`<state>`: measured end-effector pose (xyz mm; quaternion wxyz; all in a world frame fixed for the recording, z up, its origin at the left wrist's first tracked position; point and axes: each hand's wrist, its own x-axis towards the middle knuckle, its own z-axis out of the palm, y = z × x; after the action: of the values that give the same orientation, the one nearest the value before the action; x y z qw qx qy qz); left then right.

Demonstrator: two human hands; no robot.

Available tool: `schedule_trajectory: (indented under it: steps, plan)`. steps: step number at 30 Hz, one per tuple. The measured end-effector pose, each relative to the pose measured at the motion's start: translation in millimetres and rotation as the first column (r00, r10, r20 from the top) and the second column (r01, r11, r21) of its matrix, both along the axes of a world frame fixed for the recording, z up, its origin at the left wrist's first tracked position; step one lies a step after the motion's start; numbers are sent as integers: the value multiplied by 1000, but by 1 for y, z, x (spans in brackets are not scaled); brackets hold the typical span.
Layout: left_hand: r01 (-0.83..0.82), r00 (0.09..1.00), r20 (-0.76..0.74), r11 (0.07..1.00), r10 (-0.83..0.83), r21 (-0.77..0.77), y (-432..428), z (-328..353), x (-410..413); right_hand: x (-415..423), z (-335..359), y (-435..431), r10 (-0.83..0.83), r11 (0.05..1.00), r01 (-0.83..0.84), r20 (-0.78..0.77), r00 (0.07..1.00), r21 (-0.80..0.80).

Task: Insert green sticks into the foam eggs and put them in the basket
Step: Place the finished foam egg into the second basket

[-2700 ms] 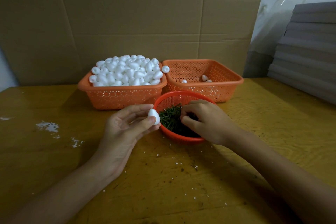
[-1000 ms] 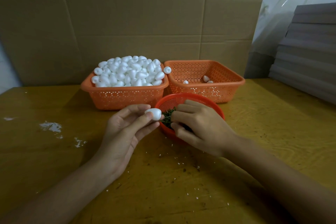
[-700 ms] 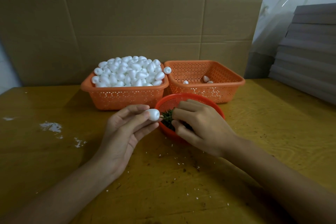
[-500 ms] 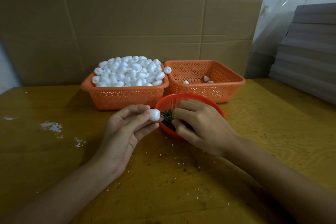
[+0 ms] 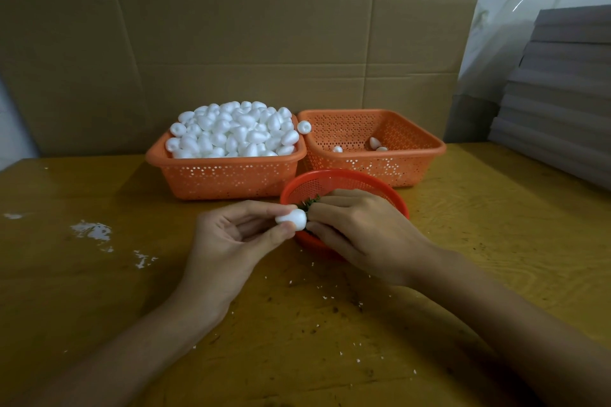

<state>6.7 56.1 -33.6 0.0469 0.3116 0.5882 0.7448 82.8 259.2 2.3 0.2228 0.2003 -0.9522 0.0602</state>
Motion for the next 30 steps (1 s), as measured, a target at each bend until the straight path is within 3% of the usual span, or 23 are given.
schedule_trajectory:
  steps: [19,23,30]
  plan:
    - [41,997,-61,999,-42,-15,-2,-1,-8,-1,-3,1,6,984,6,68,998,-177]
    - [20,999,36,1000,-20,24,1,0,-5,-2,-2,2,12,980,4,79,997,-201]
    - [155,981,104,983,-165,96,3,0,1,-3,4,6,109,888,-10,189,976,-461]
